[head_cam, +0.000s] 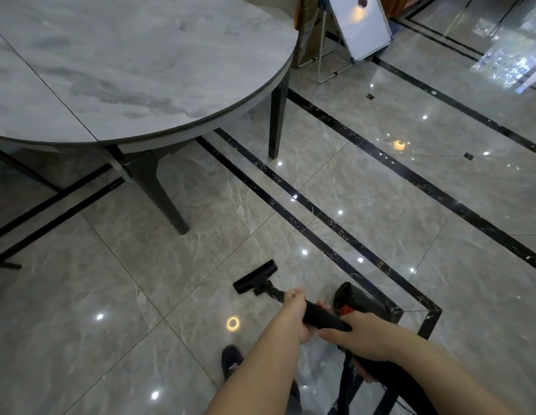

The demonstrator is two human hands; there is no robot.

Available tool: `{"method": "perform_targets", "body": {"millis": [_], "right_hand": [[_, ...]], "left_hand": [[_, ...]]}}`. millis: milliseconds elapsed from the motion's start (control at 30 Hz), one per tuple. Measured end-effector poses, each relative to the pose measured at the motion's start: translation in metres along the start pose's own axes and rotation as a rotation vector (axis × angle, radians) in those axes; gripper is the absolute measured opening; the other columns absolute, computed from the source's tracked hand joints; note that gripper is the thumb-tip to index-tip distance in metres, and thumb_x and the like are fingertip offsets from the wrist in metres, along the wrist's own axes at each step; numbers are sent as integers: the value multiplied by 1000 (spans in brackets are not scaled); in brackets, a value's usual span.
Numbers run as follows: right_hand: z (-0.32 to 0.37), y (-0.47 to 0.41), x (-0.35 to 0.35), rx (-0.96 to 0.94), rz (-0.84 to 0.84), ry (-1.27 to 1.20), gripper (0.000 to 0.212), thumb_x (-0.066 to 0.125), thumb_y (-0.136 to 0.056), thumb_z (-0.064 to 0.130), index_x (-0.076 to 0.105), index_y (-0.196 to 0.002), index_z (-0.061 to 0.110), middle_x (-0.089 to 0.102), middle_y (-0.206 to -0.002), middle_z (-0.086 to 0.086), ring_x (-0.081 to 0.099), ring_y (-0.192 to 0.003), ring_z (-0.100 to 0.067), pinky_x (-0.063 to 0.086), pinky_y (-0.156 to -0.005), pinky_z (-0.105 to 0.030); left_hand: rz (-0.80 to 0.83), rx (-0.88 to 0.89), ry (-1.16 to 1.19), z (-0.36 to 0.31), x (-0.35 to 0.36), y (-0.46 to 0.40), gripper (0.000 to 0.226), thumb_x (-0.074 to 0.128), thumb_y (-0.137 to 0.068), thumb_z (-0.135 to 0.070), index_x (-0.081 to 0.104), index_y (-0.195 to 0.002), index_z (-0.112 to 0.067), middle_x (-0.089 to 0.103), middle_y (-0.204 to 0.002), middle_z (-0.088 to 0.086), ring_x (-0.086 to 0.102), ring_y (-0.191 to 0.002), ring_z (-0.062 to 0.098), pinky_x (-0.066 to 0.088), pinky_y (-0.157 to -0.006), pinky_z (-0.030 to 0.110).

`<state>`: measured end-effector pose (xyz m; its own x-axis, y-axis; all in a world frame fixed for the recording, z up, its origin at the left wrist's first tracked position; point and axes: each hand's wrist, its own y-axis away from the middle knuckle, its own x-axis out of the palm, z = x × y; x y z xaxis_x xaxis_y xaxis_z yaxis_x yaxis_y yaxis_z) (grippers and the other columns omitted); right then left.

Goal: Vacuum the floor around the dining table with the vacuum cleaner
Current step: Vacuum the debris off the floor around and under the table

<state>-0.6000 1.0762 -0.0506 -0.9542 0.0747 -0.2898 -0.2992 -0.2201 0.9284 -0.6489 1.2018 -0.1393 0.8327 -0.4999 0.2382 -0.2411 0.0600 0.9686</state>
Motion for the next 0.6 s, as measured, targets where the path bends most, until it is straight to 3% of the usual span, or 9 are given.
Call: {"method": "perform_targets", "body": {"millis": [67,133,233,300,367,500,600], "right_hand": [[-23,2,4,-30,44,-14,47,58,-90,66,64,-99,20,73,-82,3,71,-71,-12,57,-68,-23],[-38,10,6,-85,23,4,37,55,-92,66,61,-91,29,65,-88,9,64,-76,-2,47,-66,-13],[-45,26,7,-127,10,-46,63,45,-74,83,63,-107,32,55,-97,10,57,-83,1,42,-71,-10],[-53,27,8,-132,-2,-102,55,49,-84,75,65,-109,29,57,-96,12,61,-88,2,43,-71,-7],[-59,26,9,-166,-47,-119,40,54,-95,60,66,-107,25,60,-96,10,64,-90,0,45,-72,-6],[-66,14,5,-240,-131,-146,29,64,-93,52,66,-80,26,65,-79,3,63,-68,0,48,-65,-11],[-64,5,-5,-198,-138,-209,34,67,-91,51,73,-77,21,71,-71,2,71,-68,-9,54,-63,-16]], "left_hand": [[-24,23,-11,22,3,1,24,47,-104,-25,50,-127,-21,61,-97,19,61,-65,22,60,-51,35],[-24,60,20,37,8,1,24,45,-104,-22,51,-127,-19,56,-80,17,54,-55,22,56,-45,32],[-60,86,60,45,14,-1,26,47,-103,-21,53,-128,-16,51,-72,14,51,-53,23,54,-42,31],[-84,108,73,49,16,-1,25,49,-102,-20,54,-126,-16,50,-72,14,53,-52,23,55,-45,31],[-73,120,82,51,18,-2,25,50,-102,-17,54,-126,-15,49,-73,14,53,-51,22,57,-48,34],[-62,118,59,47,27,-9,25,51,-101,-19,52,-126,-16,54,-86,19,60,-65,27,58,-47,36],[-72,93,-15,37,30,-7,27,54,-99,-28,49,-123,-17,61,-100,23,69,-81,35,58,-49,36]]}}
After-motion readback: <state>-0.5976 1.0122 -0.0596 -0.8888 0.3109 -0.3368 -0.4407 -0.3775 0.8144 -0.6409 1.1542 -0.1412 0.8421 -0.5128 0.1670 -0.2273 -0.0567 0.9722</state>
